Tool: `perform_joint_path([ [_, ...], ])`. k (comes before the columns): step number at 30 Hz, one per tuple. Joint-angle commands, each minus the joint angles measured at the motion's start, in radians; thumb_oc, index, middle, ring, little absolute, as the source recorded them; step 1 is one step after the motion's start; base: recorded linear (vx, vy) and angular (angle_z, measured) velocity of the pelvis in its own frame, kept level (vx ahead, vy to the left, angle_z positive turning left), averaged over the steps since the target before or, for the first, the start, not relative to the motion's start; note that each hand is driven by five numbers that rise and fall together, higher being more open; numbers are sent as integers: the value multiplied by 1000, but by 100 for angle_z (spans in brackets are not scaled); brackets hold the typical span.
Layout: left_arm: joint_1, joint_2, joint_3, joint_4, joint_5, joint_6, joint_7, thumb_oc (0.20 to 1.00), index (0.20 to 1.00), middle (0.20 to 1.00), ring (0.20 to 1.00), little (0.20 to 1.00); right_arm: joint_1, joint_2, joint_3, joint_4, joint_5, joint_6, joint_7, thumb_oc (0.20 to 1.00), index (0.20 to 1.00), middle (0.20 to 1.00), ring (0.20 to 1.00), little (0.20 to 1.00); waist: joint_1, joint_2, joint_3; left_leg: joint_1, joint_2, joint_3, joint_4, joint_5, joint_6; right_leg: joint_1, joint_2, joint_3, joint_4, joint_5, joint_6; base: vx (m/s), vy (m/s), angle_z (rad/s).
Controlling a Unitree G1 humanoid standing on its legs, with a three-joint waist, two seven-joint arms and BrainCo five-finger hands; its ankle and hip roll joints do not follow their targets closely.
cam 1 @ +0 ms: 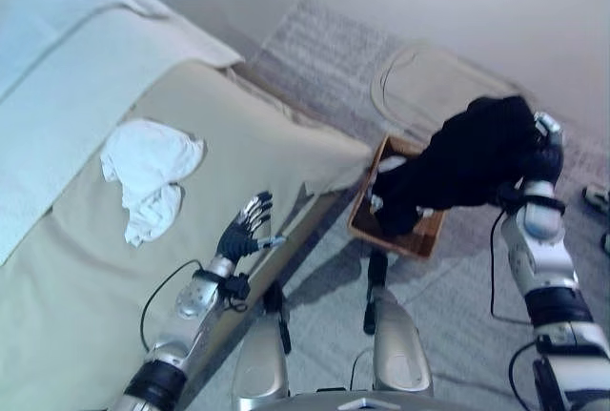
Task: Pick up clothes into the bucket
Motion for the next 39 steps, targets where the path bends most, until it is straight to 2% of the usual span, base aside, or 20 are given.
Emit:
perform_joint_path([
  [1, 56, 68, 9, -148, -27, -92, 38, 1000, 1000, 1000, 1000, 1000, -99, -25, 23, 18, -68, -47, -65, 200, 200, 200, 200, 200, 15, -28, -57, -118, -2, 21, 94, 15, 18, -39, -85, 30, 83, -28, 75, -40, 118, -2],
  [5, 58, 80, 7, -182, -33, -105, 64, 1000, 1000, 1000, 1000, 1000, -185, -52, 54, 93, -69, -42, -90, 200, 200, 200, 200, 200, 26, -25, -34, -189, -14, 40, 165, -15, 30, -106, -94, 51, 126, -32, 77, -31, 76, -7],
  [6, 67, 88, 4, -196, -29, -114, 79, 1000, 1000, 1000, 1000, 1000, -229, -73, 65, 134, -58, -42, -99, 200, 200, 200, 200, 200, 29, -22, -17, -223, -16, 40, 202, -37, 35, -135, -99, 60, 156, -45, 77, -17, 16, -4],
  [9, 66, 104, 2, -227, -6, -121, 100, 1000, 1000, 1000, 1000, 1000, -280, -97, 80, 178, -60, -42, -117, 200, 200, 200, 200, 200, 29, -14, -7, -263, -18, 42, 221, -39, 34, -167, -104, 65, 171, -50, 78, 0, 0, 0],
  [11, 68, 123, -21, -256, 0, -130, 119, 1000, 1000, 1000, 1000, 1000, -369, -118, 122, 308, -46, -33, -140, 200, 200, 200, 200, 200, 36, -3, 8, -299, -22, 43, 226, -40, 38, -207, -99, 76, 185, -55, 76, -9, 34, 0],
  [17, 47, 107, -54, -265, 4, -126, 158, 1000, 1000, 1000, 1000, 1000, -425, -104, 193, 437, -46, -5, -133, 200, 200, 200, 200, 200, 33, 12, 42, -386, -25, 33, 287, -54, 43, -284, -92, 86, 247, -78, 65, -12, -22, -2],
  [20, 37, 104, -72, -264, 6, -132, 174, 1000, 1000, 1000, 1000, 1000, -447, -83, 200, 541, -26, 2, -132, 200, 200, 200, 200, 200, 32, 25, 52, -435, -33, 26, 336, -72, 50, -332, -87, 103, 303, -101, 57, 0, 0, 0],
  [21, 34, 113, -87, -263, 14, -136, 182, 1000, 1000, 1000, 1000, 1000, -471, -85, 204, 656, -7, 19, -124, 200, 200, 200, 200, 200, 36, 38, 53, -461, -43, 20, 357, -81, 55, -359, -87, 119, 334, -115, 52, 0, 0, 0],
  [22, 33, 113, -86, -263, 14, -136, 182, 1000, 1000, 1000, 1000, 1000, -473, -86, 205, 659, -6, 18, -122, 200, 200, 200, 200, 200, 35, 38, 52, -464, -44, 20, 358, -82, 55, -362, -88, 120, 336, -116, 52, 0, 0, 0],
  [24, 36, 136, -86, -270, 23, -137, 188, 1000, 1000, 1000, 1000, 1000, -505, -114, 213, 774, -7, 40, -112, 200, 200, 200, 200, 200, 43, 59, 55, -489, -60, 17, 371, -85, 60, -397, -92, 138, 368, -130, 45, 7, -2, 14],
  [29, 53, 137, -81, -275, -15, -141, 178, 1000, 1000, 1000, 1000, 1000, -527, -167, 218, 809, 7, 43, -102, 200, 200, 200, 200, 200, 52, 76, 56, -518, -70, 19, 383, -89, 64, -442, -97, 147, 394, -138, 41, 21, 12, 8],
  [30, 55, 139, -81, -269, -17, -140, 179, 1000, 1000, 1000, 1000, 1000, -538, -179, 216, 810, 15, 43, -101, 200, 200, 200, 200, 200, 55, 81, 52, -515, -70, 11, 389, -117, 57, -442, -96, 154, 409, -167, 49, 2, 4, -3],
  [31, 53, 139, -80, -263, -14, -140, 183, 1000, 1000, 1000, 1000, 1000, -550, -187, 211, 813, 30, 40, -102, 200, 200, 200, 200, 200, 53, 83, 57, -536, -71, 19, 389, -88, 63, -461, -99, 153, 405, -141, 41, 0, 2, -4],
  [34, 51, 147, -84, -266, -15, -138, 190, 1000, 1000, 1000, 1000, 1000, -579, -214, 217, 827, 46, 36, -108, 200, 200, 200, 200, 200, 53, 86, 57, -558, -72, 19, 400, -89, 63, -484, -98, 161, 418, -145, 39, 5, -7, -4],
  [35, 49, 149, -86, -267, -20, -137, 191, 1000, 1000, 1000, 1000, 1000, -587, -224, 225, 833, 43, 37, -108, 200, 200, 200, 200, 200, 57, 87, 52, -554, -73, 9, 407, -117, 56, -484, -95, 165, 435, -175, 46, 89, -21, 1],
  [39, 43, 147, -93, -269, -15, -135, 202, 1000, 1000, 1000, 1000, 1000, -602, -239, 240, 814, 35, 26, -125, 200, 200, 200, 200, 200, 52, 87, 58, -575, -74, 5, 418, -120, 55, -505, -91, 168, 453, -181, 45, 25, -21, -3],
])
